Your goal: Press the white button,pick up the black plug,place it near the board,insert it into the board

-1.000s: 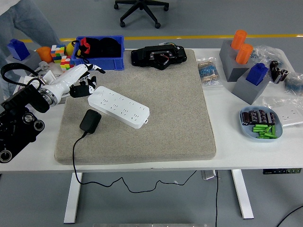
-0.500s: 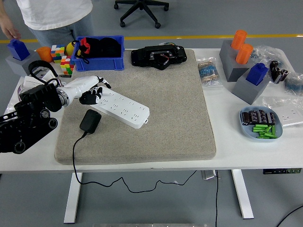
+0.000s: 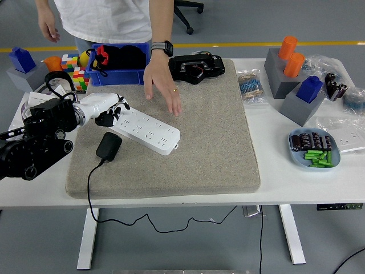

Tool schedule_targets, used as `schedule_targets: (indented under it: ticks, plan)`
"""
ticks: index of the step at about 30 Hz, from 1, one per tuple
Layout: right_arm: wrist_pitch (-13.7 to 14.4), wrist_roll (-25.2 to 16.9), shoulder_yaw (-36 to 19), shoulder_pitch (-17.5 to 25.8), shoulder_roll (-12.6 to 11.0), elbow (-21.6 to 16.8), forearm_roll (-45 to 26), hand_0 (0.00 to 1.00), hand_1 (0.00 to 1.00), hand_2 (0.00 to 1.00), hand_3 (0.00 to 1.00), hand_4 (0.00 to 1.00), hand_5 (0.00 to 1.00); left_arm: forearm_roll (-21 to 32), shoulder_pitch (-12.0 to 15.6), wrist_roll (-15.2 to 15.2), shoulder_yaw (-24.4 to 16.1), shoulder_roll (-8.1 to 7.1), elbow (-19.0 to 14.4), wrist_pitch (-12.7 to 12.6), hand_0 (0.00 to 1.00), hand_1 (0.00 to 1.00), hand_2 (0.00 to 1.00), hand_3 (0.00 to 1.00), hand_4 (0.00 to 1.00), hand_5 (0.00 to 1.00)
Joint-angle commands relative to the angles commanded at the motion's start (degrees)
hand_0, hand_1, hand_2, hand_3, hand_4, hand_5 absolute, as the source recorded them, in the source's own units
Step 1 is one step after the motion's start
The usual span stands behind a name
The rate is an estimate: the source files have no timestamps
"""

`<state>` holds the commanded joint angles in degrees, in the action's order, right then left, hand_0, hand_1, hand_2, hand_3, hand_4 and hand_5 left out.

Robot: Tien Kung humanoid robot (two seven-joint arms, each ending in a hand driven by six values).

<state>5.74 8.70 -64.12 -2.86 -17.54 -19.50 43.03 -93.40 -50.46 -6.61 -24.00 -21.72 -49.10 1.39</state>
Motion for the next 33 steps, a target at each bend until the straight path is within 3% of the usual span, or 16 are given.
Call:
schedule_targets:
  ticks: [33]
  plan:
    - [0.0, -0.1, 0.4, 0.0, 0.1, 0.1, -0.3, 0.712, 0.626, 0.635, 0.608, 0.642, 0.371, 1.2, -1.6, -1.0, 5.3, 1.36, 4.7, 0.5, 0.24, 0.123, 0.146, 0.708, 0.002, 0.002]
